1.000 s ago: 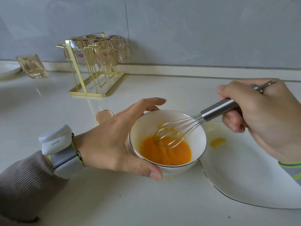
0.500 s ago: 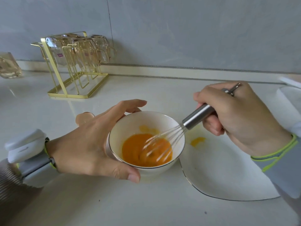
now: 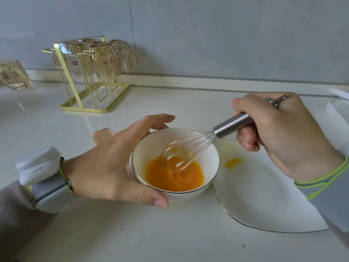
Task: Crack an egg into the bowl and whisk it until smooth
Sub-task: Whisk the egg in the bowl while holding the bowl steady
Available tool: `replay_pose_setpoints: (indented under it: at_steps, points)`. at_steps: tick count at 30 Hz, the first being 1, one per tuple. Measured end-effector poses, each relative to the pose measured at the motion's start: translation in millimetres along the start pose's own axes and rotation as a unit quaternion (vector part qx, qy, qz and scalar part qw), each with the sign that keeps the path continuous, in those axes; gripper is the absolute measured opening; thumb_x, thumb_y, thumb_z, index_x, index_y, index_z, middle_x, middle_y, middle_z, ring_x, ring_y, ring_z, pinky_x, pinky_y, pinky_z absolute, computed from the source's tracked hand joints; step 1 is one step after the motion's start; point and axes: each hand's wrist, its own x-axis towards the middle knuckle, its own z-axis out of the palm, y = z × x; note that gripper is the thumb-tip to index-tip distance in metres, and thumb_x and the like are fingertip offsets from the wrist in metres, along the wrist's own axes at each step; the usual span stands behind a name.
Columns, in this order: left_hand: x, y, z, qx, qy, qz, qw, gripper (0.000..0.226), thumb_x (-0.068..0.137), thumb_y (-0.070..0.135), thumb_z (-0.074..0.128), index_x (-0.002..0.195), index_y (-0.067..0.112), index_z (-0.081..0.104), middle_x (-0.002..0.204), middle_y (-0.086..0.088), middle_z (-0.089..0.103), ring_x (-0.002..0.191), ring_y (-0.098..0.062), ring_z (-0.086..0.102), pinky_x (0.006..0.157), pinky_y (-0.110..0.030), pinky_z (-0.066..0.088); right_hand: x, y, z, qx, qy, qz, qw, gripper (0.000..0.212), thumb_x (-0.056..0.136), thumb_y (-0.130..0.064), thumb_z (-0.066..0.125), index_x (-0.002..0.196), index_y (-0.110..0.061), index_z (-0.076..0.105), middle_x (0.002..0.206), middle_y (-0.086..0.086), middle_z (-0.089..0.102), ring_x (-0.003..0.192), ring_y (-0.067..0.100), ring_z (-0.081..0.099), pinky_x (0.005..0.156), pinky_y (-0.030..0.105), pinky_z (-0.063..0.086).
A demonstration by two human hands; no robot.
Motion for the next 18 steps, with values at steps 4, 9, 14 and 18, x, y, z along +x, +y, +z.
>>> replay_pose_setpoints:
  at_steps: [4,9,14,18]
  points:
    - [0.3,0.4,0.1,0.000,0.001,-0.004,1.000,0.118,0.048,0.094,0.067,0.148,0.049,0.023,0.143,0.022,0.051,0.128,-0.006,0.058,0.104,-0.044,0.050,0.2,-0.8,-0.6,0.001,-0.019,0.005,1.000,0.042,0.093,-0.011,0.059,0.055,0.001,0.046,0.035,0.004,0.042,0.038,0.024,0.038,0.044,0.026,0.034]
    - [-0.5,-0.1,-0.2,0.001,0.001,-0.005,1.000,0.118,0.048,0.093,0.068,0.148,0.051,0.023,0.144,0.022,0.050,0.128,-0.005,0.057,0.105,-0.041,0.049,-1.2,-0.8,0.5,-0.009,-0.031,0.004,0.999,0.040,0.090,-0.014,0.060,0.058,0.006,0.046,0.035,0.006,0.041,0.038,0.025,0.037,0.044,0.026,0.034]
    - [0.5,-0.1,-0.5,-0.002,-0.004,0.003,1.000,0.120,0.049,0.091,0.069,0.150,0.044,0.025,0.144,0.019,0.051,0.128,-0.008,0.059,0.100,-0.039,0.054,-0.9,-0.7,0.6,-0.002,-0.018,0.007,1.000,0.040,0.092,-0.013,0.059,0.059,0.006,0.045,0.036,0.005,0.041,0.040,0.024,0.037,0.044,0.027,0.034]
    - [0.2,-0.7,-0.3,0.000,-0.002,0.002,1.000,0.119,0.048,0.093,0.067,0.150,0.047,0.024,0.144,0.020,0.050,0.128,-0.007,0.058,0.100,-0.038,0.054,-2.2,-1.4,1.4,0.011,-0.042,0.021,0.999,0.043,0.092,-0.014,0.060,0.056,0.003,0.043,0.035,0.005,0.039,0.038,0.024,0.036,0.043,0.026,0.033]
